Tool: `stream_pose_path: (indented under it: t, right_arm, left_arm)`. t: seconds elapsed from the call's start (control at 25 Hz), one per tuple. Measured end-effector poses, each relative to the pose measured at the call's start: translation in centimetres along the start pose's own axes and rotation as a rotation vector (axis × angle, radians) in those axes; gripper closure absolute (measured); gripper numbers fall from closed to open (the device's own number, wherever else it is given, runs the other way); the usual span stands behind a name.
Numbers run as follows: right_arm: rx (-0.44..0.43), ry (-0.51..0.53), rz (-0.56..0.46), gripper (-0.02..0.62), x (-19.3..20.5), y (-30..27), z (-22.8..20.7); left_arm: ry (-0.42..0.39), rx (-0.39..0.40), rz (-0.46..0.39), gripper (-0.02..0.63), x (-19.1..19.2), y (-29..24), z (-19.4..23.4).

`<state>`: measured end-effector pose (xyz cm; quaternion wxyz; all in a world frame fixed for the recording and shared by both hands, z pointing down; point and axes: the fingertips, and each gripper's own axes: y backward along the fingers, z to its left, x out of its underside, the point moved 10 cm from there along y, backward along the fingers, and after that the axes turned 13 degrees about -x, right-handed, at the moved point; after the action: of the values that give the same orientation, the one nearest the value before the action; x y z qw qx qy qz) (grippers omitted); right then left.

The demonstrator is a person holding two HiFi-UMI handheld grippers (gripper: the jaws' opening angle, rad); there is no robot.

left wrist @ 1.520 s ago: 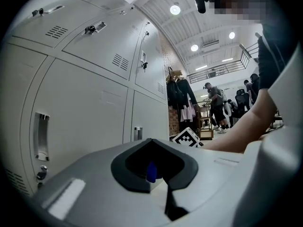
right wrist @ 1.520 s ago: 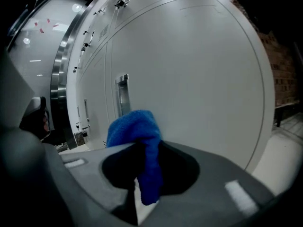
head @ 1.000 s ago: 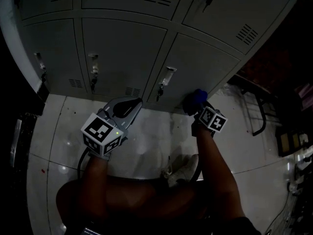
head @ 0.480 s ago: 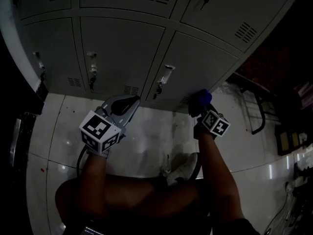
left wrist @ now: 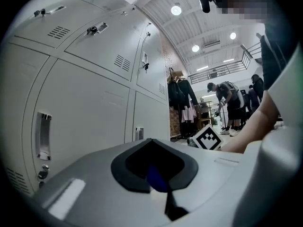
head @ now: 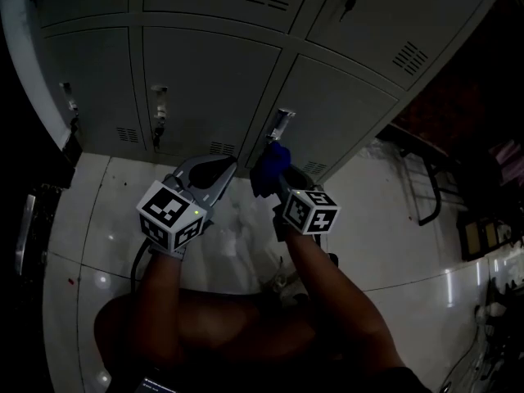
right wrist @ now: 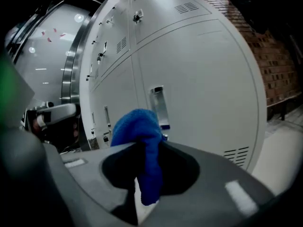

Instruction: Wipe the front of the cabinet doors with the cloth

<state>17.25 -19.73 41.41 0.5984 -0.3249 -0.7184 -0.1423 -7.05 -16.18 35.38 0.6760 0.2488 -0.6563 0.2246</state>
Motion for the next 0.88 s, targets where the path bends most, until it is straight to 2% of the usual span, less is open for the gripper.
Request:
stream_pose_path:
  t: [0.12,0.32,0.68,0.88]
  right_arm:
    - [-0.044,-0.015,0.035,0.518,1.7,-2.6,1.6]
    - [-0.047,-0.006,0.093,0.518,4.0,-5.8,1.7]
    - [0.024,-0.014,0.148,0.518,5.7,-8.2,-2.1]
    - [0.09,-0.063,0.105,0.518,5.9,-6.6,-4.7]
  left_arm:
    - [-0.002,-0.004,-0.005,0.606,-0.2,0.0,0.1]
    - [0.014,-0.009,-0.013,0.606,-0.2,0.1,0.3]
    - [0.015,-0.021,-0.029,0.606,-0.3,0.0,0.7]
    - [0.004,-0.024,-0.03,0.606,-0.2,-0.2,0.7]
